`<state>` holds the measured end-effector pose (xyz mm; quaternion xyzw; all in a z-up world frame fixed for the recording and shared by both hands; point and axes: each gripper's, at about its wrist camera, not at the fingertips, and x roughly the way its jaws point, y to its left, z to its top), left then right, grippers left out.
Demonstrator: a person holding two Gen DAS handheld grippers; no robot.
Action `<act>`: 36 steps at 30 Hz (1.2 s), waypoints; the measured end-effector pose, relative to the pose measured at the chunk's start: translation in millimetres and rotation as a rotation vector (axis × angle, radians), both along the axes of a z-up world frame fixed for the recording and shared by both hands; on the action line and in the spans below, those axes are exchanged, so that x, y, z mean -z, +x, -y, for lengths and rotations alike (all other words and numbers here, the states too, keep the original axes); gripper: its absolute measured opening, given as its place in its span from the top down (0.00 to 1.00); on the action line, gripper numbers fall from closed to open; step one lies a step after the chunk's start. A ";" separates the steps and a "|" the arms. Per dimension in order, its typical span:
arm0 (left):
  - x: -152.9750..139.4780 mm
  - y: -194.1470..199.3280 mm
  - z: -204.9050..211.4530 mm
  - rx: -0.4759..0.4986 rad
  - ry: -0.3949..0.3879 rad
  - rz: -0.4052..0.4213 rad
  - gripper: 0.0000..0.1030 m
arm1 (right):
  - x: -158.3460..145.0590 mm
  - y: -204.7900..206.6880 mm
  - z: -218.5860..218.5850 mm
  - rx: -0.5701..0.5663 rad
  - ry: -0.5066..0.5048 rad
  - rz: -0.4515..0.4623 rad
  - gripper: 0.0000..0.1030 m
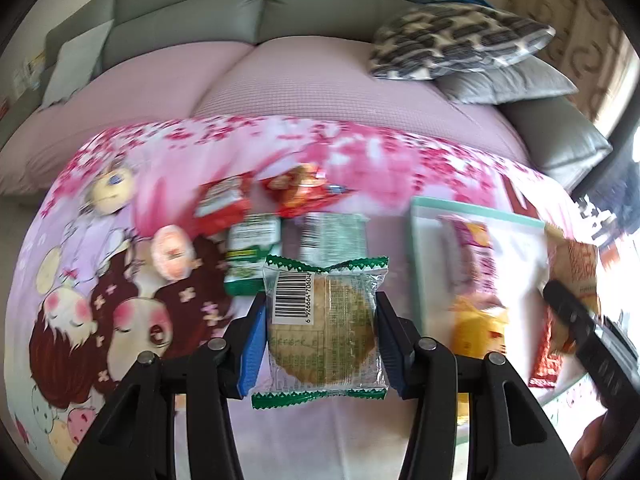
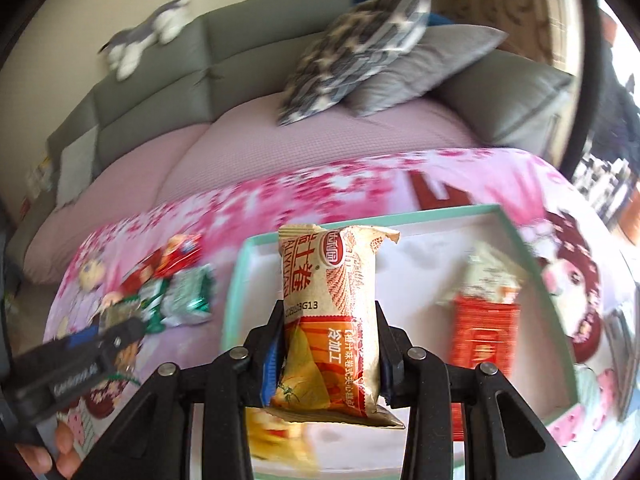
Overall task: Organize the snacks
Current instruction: 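Carry both packs into the tray and open both tools to release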
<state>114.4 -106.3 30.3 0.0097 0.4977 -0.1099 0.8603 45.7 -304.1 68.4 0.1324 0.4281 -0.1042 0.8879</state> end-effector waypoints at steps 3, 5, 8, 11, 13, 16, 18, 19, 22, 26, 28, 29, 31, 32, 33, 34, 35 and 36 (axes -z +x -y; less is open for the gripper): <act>0.9 -6.1 26.3 0.079 0.008 0.016 0.50 | -3.2 -7.2 31.0 0.092 0.019 0.005 0.61; 2.3 -9.1 39.0 0.115 0.018 0.025 0.50 | -4.2 -10.7 44.5 0.127 0.026 0.004 0.61; 6.9 -10.7 52.4 0.147 0.029 0.033 0.50 | -3.0 -12.1 54.4 0.154 0.029 -0.001 0.61; 13.5 -8.1 61.7 0.161 0.047 0.038 0.50 | 1.8 -7.4 55.7 0.151 0.041 -0.013 0.61; 17.2 -7.6 66.9 0.168 0.067 0.044 0.50 | 6.2 -7.8 55.6 0.141 0.049 -0.023 0.61; 22.7 -7.9 73.5 0.185 0.084 0.050 0.50 | 11.3 -6.4 53.6 0.130 0.052 -0.036 0.61; 26.2 -7.5 78.0 0.198 0.081 0.043 0.50 | 13.9 -5.2 53.0 0.125 0.054 -0.042 0.61; 28.1 -7.1 80.1 0.203 0.078 0.037 0.50 | 15.0 -4.7 53.0 0.124 0.054 -0.046 0.61; 32.5 -10.5 89.4 0.227 0.088 0.030 0.50 | 17.9 -4.5 53.9 0.125 0.054 -0.058 0.61; 34.1 -17.4 100.9 0.265 0.085 0.031 0.50 | 20.6 -5.2 57.5 0.134 0.062 -0.064 0.61; 34.5 -20.8 107.2 0.284 0.085 0.030 0.50 | 20.7 -5.7 58.9 0.137 0.063 -0.065 0.61; 35.0 -22.4 109.9 0.293 0.087 0.030 0.50 | 21.0 -5.7 59.2 0.139 0.063 -0.066 0.61; 36.9 -24.6 114.8 0.311 0.084 0.023 0.50 | 22.5 -5.5 59.9 0.140 0.064 -0.072 0.61; 38.4 -25.5 117.0 0.319 0.081 0.015 0.50 | 23.6 -5.0 59.9 0.140 0.065 -0.077 0.61; 39.5 -26.1 118.5 0.325 0.081 0.011 0.49 | 25.4 -4.2 60.0 0.138 0.067 -0.084 0.61; 40.7 -27.1 120.4 0.332 0.083 0.008 0.50 | 27.7 -2.8 59.5 0.133 0.067 -0.093 0.61; 42.0 -27.6 121.9 0.337 0.084 0.004 0.50 | 30.4 -1.5 58.7 0.128 0.068 -0.103 0.61; 43.4 -28.0 122.9 0.339 0.085 -0.001 0.50 | 33.6 -0.5 58.1 0.124 0.070 -0.112 0.61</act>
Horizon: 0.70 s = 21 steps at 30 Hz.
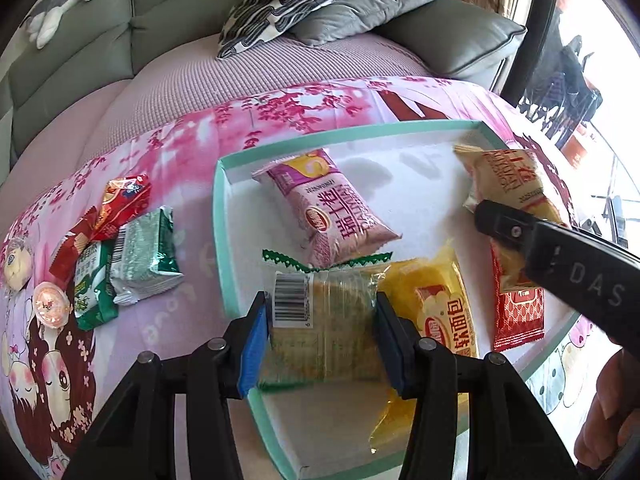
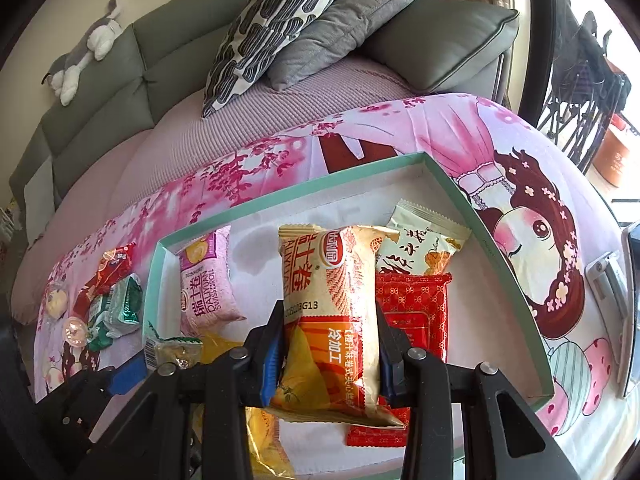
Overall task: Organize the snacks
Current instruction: 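Carry both packs into the tray and open both tools to release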
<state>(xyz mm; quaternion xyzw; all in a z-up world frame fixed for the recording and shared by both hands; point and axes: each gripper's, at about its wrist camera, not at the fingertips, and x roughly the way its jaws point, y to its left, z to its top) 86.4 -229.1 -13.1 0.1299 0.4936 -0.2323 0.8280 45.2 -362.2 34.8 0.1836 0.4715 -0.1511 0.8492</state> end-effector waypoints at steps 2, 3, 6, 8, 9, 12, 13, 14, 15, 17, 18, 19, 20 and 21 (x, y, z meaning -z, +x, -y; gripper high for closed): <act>2.8 0.1 1.2 0.000 0.007 -0.006 0.50 | 5.6 2.3 -1.3 -0.007 0.006 -0.015 0.61; 3.9 0.3 1.2 0.001 0.008 -0.011 0.49 | 7.8 3.1 -1.8 -0.009 0.007 -0.021 0.61; 5.8 2.3 -0.5 -0.005 0.001 -0.022 0.49 | 12.9 5.3 -3.1 -0.013 0.009 -0.036 0.61; 6.9 3.5 -1.6 -0.010 -0.001 -0.028 0.49 | 15.0 6.2 -3.9 -0.013 0.009 -0.042 0.61; 7.3 3.8 -1.8 -0.011 0.000 -0.030 0.49 | 15.4 6.1 -3.7 -0.010 0.009 -0.044 0.61; 7.4 4.6 -1.6 -0.014 0.000 -0.036 0.49 | 15.4 7.1 -3.4 -0.009 0.006 -0.049 0.59; 7.3 4.9 -1.5 -0.015 0.001 -0.038 0.49 | 15.5 7.5 -3.9 -0.008 0.002 -0.051 0.58; 7.2 5.1 -1.6 -0.017 0.004 -0.039 0.48 | 15.6 7.8 -4.3 -0.008 -0.002 -0.055 0.55; 7.2 5.0 -2.1 -0.020 0.009 -0.037 0.42 | 15.7 8.4 -4.5 -0.007 -0.004 -0.059 0.49; 6.7 5.7 -2.7 -0.030 0.019 -0.027 0.36 | 14.9 8.0 -5.0 -0.003 -0.013 -0.060 0.43; 6.4 5.7 -3.3 -0.031 0.019 -0.025 0.36 | 13.9 7.8 -5.3 -0.002 -0.018 -0.059 0.43; 6.0 6.3 -3.9 -0.034 0.019 -0.024 0.35 | 12.9 7.7 -5.1 -0.003 -0.018 -0.055 0.43; 5.7 6.1 -4.3 -0.036 0.019 -0.022 0.35 | 11.9 7.5 -4.9 -0.003 -0.017 -0.051 0.42; 5.0 5.8 -4.8 -0.036 0.019 -0.020 0.35 | 11.1 7.2 -4.7 -0.002 -0.016 -0.048 0.40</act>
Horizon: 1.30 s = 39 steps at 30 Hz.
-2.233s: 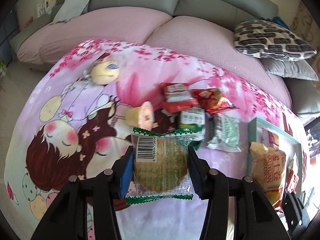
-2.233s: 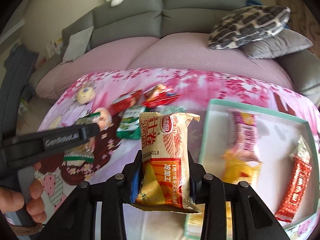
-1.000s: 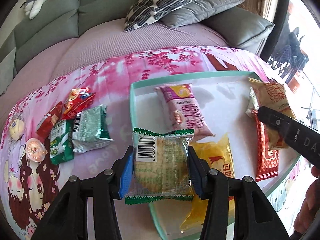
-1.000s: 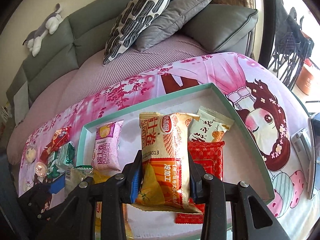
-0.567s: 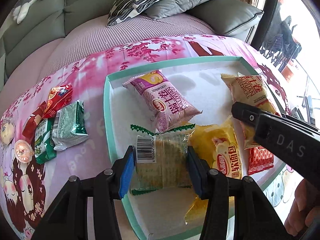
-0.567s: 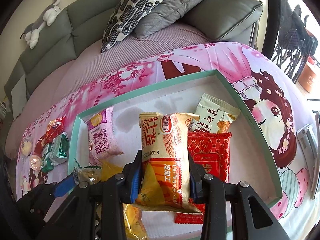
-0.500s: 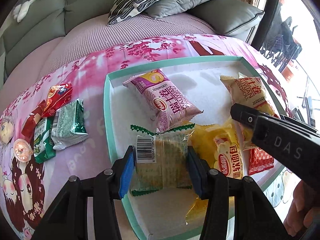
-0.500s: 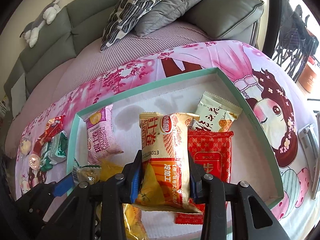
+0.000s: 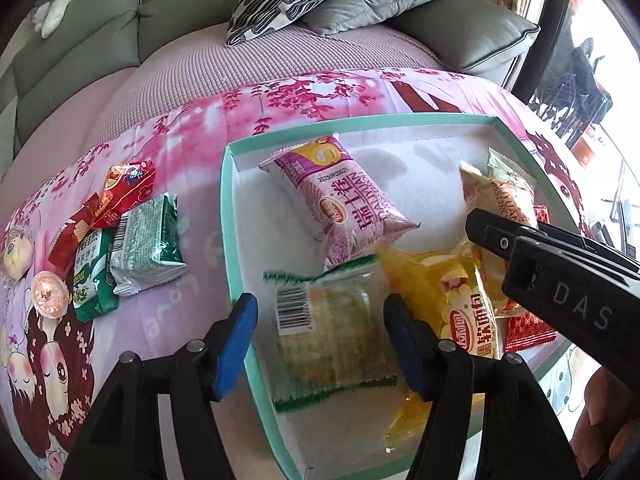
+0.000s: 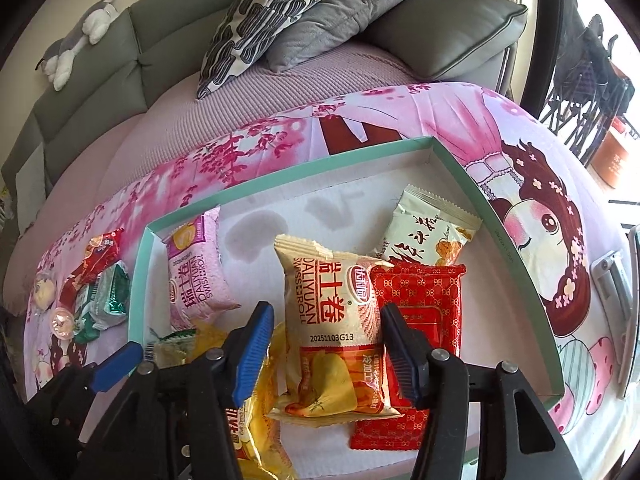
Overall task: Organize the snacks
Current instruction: 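Carry both packs into the tray and open both tools to release, then withdraw both tools from the tray back toward the snack pile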
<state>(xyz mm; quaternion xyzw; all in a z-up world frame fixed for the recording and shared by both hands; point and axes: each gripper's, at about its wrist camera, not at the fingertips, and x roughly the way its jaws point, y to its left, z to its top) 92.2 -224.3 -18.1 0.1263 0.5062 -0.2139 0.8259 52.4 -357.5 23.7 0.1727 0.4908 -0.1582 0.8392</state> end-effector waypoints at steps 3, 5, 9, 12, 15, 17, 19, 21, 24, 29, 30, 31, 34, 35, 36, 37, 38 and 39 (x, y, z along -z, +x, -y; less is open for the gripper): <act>-3.2 -2.3 0.2 0.003 0.002 0.016 0.30 | -1.9 -0.2 0.0 0.001 -0.008 0.005 0.33; -6.0 -3.9 0.9 0.003 0.000 0.028 0.27 | -3.3 -0.4 0.0 0.005 -0.012 0.012 0.26; -8.5 -3.6 -1.2 -0.014 0.014 0.050 0.22 | -5.6 -1.2 1.1 0.014 -0.021 0.022 0.17; -10.9 1.0 -10.3 -0.052 -0.009 0.044 0.21 | -6.4 -2.1 2.4 0.023 -0.026 0.029 0.10; -17.4 9.0 -28.1 -0.152 -0.049 0.049 0.11 | -7.6 -3.0 2.6 0.028 -0.036 0.039 0.00; -23.4 14.8 -43.2 -0.223 -0.072 0.065 0.11 | -9.2 -3.3 1.9 0.026 -0.045 0.044 0.00; -28.0 20.5 -59.3 -0.292 -0.088 0.079 0.10 | -10.0 -3.2 1.1 0.024 -0.049 0.047 0.00; -30.3 25.9 -76.6 -0.362 -0.106 0.079 0.10 | -10.7 -3.0 0.0 0.016 -0.046 0.052 0.00; -29.1 34.4 -104.9 -0.464 -0.127 0.063 0.09 | -14.3 -2.5 -4.3 -0.003 -0.048 0.072 0.00; -23.4 41.3 -150.4 -0.613 -0.124 0.045 0.08 | -24.1 -2.0 -16.2 -0.038 -0.070 0.126 0.00; -22.8 42.1 -157.9 -0.633 -0.124 0.043 0.08 | -26.1 -1.6 -19.7 -0.050 -0.067 0.138 0.00; -22.5 41.6 -163.1 -0.646 -0.123 0.043 0.08 | -27.8 -1.3 -22.9 -0.061 -0.065 0.150 0.00; -22.0 41.4 -176.9 -0.681 -0.112 0.047 0.08 | -32.6 0.8 -33.1 -0.091 -0.074 0.175 0.00; -21.6 42.3 -180.4 -0.688 -0.118 0.045 0.08 | -33.6 1.6 -36.6 -0.100 -0.082 0.178 0.00; -21.4 42.3 -182.8 -0.692 -0.127 0.041 0.08 | -34.2 2.7 -39.9 -0.108 -0.089 0.179 0.00; -20.3 44.0 -185.2 -0.694 -0.141 0.033 0.08 | -34.5 3.9 -43.2 -0.117 -0.092 0.181 0.00; -19.6 44.5 -186.9 -0.697 -0.150 0.028 0.08 | -34.5 5.1 -47.1 -0.129 -0.095 0.182 0.00; -19.7 44.2 -188.0 -0.699 -0.155 0.025 0.08 | -34.4 6.1 -50.9 -0.142 -0.099 0.183 0.00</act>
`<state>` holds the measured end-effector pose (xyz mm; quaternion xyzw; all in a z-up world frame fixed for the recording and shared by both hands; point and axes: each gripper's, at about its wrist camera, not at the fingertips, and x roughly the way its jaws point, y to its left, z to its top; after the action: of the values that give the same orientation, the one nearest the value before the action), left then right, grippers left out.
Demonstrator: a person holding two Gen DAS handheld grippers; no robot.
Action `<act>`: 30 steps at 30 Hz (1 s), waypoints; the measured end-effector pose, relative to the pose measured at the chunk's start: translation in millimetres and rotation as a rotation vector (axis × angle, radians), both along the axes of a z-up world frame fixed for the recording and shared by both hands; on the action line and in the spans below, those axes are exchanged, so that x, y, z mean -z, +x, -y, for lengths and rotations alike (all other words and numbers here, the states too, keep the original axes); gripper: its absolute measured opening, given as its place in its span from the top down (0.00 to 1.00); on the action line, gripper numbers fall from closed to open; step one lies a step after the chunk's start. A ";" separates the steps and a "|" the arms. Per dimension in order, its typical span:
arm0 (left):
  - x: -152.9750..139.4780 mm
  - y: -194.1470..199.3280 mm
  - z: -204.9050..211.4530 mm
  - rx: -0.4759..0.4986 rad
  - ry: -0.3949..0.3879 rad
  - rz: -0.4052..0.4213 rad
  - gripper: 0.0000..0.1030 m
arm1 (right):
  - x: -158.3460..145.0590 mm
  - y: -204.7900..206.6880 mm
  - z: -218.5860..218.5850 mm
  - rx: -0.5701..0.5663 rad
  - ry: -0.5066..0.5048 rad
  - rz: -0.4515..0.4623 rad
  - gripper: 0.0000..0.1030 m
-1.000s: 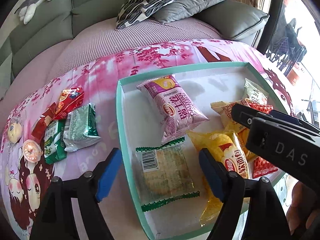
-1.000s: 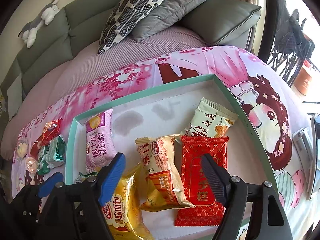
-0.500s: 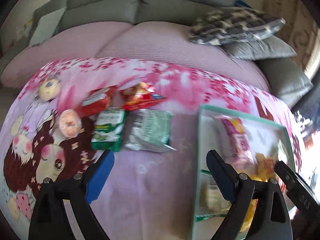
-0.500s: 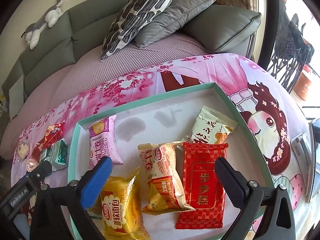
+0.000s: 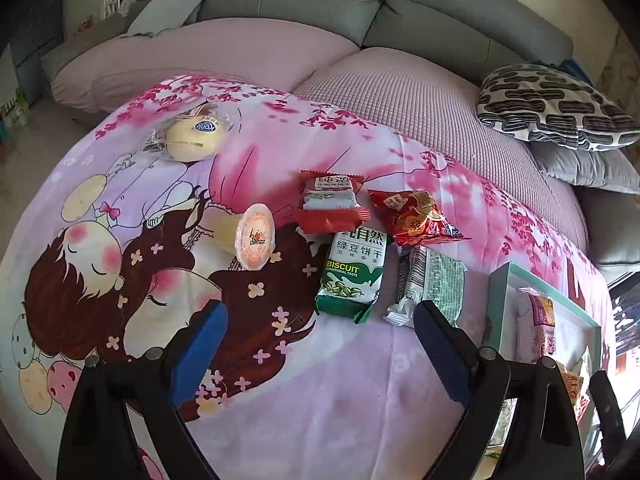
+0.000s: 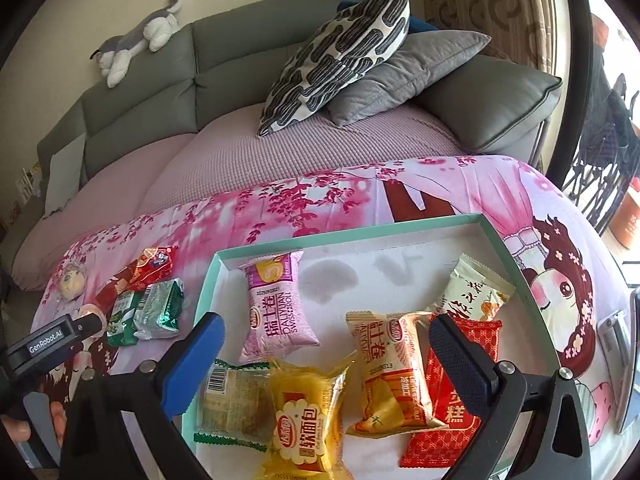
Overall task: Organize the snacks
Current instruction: 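Withdraw both tools from the tray back toward the snack pile, then grasp the yellow pudding cup with left tool while right tool grasps green-striped pack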
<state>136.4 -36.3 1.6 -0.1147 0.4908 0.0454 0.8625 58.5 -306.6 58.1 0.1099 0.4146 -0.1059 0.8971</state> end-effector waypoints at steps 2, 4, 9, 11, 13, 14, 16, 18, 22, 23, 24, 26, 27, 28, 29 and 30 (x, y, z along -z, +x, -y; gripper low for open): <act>-0.3 -1.0 -2.0 0.000 0.004 -0.001 0.08 | 0.5 2.5 -8.9 -0.024 -0.014 -0.001 0.00; -0.6 -2.2 -3.2 0.002 0.013 0.000 0.08 | 0.8 4.5 -18.2 -0.050 -0.023 0.002 0.00; -1.7 -4.2 -12.1 -0.012 0.032 0.010 0.08 | 0.1 5.4 -44.4 -0.127 -0.037 0.041 0.00; -2.2 -5.2 -17.5 -0.026 0.037 0.013 0.08 | 0.5 6.5 -54.9 -0.151 -0.051 0.045 0.00; -2.6 -6.6 -23.3 -0.039 0.042 0.026 0.08 | 1.2 7.8 -65.0 -0.183 -0.056 0.046 0.00; -2.9 -7.1 -25.4 -0.044 0.045 0.033 0.08 | 1.4 8.1 -69.7 -0.201 -0.053 0.047 0.00; -3.0 -7.3 -29.9 -0.055 0.058 0.037 0.08 | 2.1 9.3 -79.0 -0.246 -0.031 0.051 0.00; -3.1 -7.1 -37.1 -0.071 0.055 0.036 0.08 | 4.5 11.3 -87.3 -0.279 -0.002 0.050 0.00; -4.8 -8.8 -57.8 -0.119 0.049 0.035 0.08 | 10.2 13.4 -104.3 -0.345 0.061 0.034 0.00; -4.8 -9.0 -63.0 -0.131 0.049 0.034 0.08 | 11.4 13.9 -108.9 -0.358 0.067 0.027 0.00; -4.6 -9.2 -68.5 -0.144 0.045 0.032 0.08 | 12.7 14.2 -113.6 -0.369 0.071 0.024 0.00; -3.2 -10.1 -81.2 -0.175 0.018 0.030 0.08 | 15.1 14.1 -121.2 -0.389 0.077 0.014 0.00; -2.3 -10.3 -86.5 -0.186 0.002 0.028 0.08 | 16.6 14.6 -124.5 -0.398 0.083 0.008 0.00; -1.6 -10.5 -91.2 -0.194 -0.008 0.025 0.08 | 18.2 15.0 -126.9 -0.405 0.089 0.003 0.00; -1.3 -10.8 -94.0 -0.199 -0.007 0.023 0.08 | 19.6 15.5 -128.8 -0.411 0.093 0.000 0.00; -1.4 -10.9 -95.8 -0.203 0.000 0.023 0.08 | 20.6 15.4 -129.8 -0.413 0.094 -0.003 0.00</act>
<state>125.5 59.6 3.0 -0.1641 0.4666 0.1312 0.8591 74.0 -176.8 37.5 0.0643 0.4343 0.0993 0.8930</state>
